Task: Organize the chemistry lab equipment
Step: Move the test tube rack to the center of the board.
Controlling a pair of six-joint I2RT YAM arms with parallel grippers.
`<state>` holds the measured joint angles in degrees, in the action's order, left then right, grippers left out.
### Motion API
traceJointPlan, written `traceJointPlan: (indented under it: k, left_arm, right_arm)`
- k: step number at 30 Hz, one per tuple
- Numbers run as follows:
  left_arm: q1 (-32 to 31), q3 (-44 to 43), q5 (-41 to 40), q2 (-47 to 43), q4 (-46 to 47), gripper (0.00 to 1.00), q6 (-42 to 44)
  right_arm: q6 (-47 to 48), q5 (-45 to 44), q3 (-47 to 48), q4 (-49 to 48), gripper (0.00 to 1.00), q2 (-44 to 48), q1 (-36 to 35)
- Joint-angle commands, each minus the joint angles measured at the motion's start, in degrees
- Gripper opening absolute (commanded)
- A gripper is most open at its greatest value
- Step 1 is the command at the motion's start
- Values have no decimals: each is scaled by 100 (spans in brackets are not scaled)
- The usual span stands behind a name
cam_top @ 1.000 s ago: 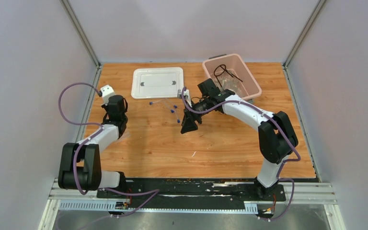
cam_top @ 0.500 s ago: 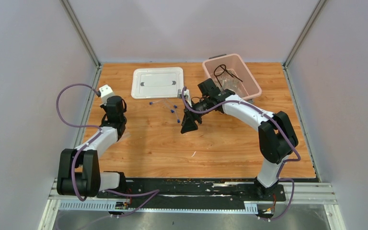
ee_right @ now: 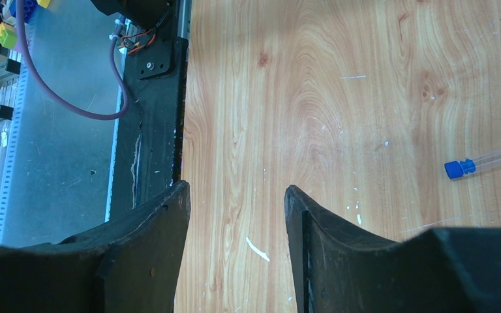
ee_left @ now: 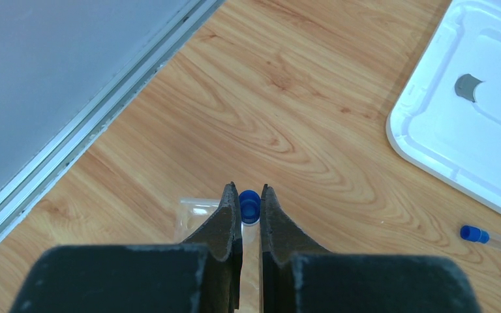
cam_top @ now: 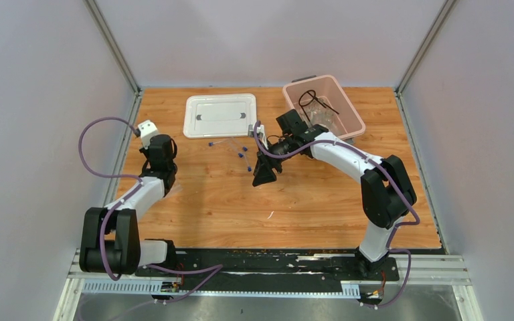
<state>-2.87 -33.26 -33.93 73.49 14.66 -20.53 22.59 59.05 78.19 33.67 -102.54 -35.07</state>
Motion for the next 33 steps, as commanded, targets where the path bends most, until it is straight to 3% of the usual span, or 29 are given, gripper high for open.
traceJointPlan:
  k: [1, 13, 23, 28, 33]
  left_arm:
    - [112, 94, -396, -230, 142, 5, -53]
    - [463, 46, 80, 87, 330, 4, -188]
    - [464, 57, 386, -521, 67, 4, -230]
    - [468, 47, 757, -1168, -396, 4, -480]
    - [463, 7, 1114, -1989, -911, 3, -665]
  right_arm:
    - [97, 191, 208, -18, 55, 235, 30]
    - [111, 212, 209, -1, 55, 252, 39]
    - [54, 320, 160, -137, 55, 219, 43]
    - [-1069, 560, 18, -1416, 56, -154, 25]
    - [-2500, 507, 848, -2477, 57, -1107, -201]
